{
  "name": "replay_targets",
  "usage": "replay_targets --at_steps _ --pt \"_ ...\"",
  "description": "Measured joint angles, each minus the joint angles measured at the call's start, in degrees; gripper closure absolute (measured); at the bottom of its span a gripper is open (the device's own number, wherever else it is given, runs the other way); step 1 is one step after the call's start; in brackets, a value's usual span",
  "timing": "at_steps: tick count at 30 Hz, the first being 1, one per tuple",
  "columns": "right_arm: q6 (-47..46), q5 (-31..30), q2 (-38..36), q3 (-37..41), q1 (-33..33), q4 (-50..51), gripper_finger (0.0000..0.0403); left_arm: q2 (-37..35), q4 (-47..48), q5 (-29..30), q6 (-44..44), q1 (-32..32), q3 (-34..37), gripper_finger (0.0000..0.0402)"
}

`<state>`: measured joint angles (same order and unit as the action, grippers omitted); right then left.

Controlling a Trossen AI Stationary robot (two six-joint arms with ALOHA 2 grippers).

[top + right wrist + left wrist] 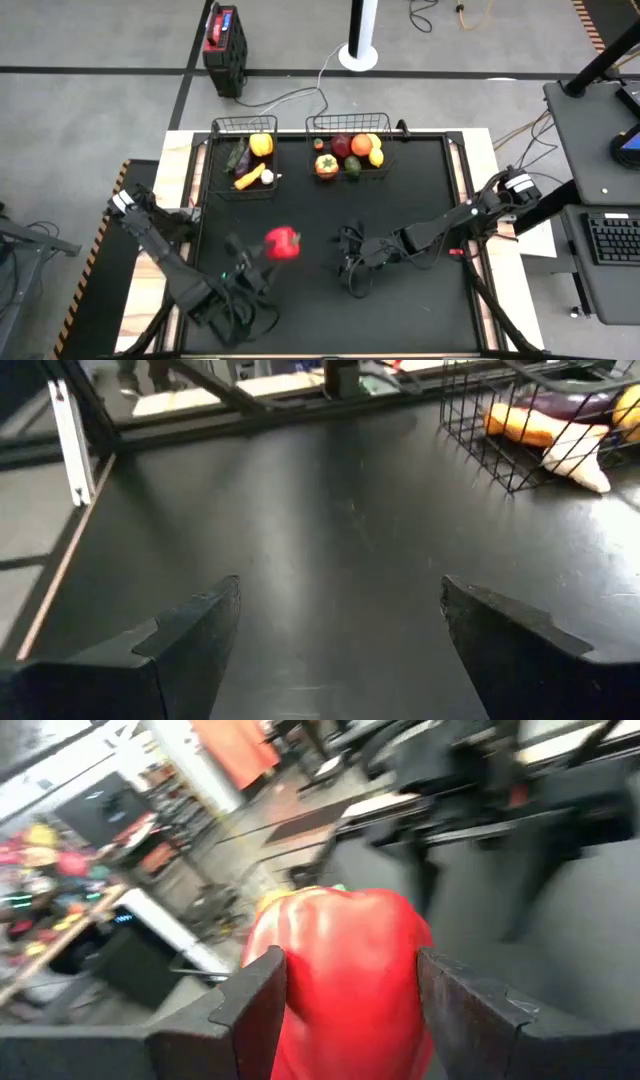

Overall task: Sort produce into baskets
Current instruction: Put the red bell pepper into the left black wire basket

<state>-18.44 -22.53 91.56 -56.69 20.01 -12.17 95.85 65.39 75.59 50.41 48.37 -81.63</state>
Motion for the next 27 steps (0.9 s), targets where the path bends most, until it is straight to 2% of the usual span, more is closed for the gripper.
replay_targets --at_steps 5,10,14,17,20,23,25,27 --pt "-1.87 -0.01 -3.45 -0.02 0.00 4.86 0.0071 -2.59 14.23 -1.37 0.11 -8.31 -3.72 0.0206" --pt "-3.49 -0.01 -6.18 -0.02 0.00 9.61 0.0071 -8.07 24.88 -4.88 1.81 -20.68 -2.02 0.0206" --pt "-3.45 -0.01 -6.56 -0.02 0.00 9.56 0.0071 -14.46 22.60 -14.99 -4.56 -34.78 1.98 0.0206" --pt "-3.00 -0.01 -6.49 -0.02 0.00 9.55 0.0071 -18.50 19.37 -22.16 -12.77 -47.16 5.50 0.0206" --pt "-3.00 0.01 -6.38 -0.02 0.00 9.97 0.0071 -21.37 11.24 -28.81 -25.51 -59.77 8.74 0.0206" --pt "-3.34 -0.01 -6.38 -0.02 0.00 9.97 0.0071 -22.53 0.62 -41.50 -38.29 -71.23 10.79 0.0206" --pt "-3.46 0.01 -6.38 0.00 0.00 10.19 0.0071 -22.13 -4.00 -49.10 -42.31 -77.17 11.37 0.0206" --pt "-3.47 0.01 -6.38 0.00 0.00 10.18 0.0071 -20.98 -6.85 -51.92 -43.19 -81.97 11.32 0.0206"
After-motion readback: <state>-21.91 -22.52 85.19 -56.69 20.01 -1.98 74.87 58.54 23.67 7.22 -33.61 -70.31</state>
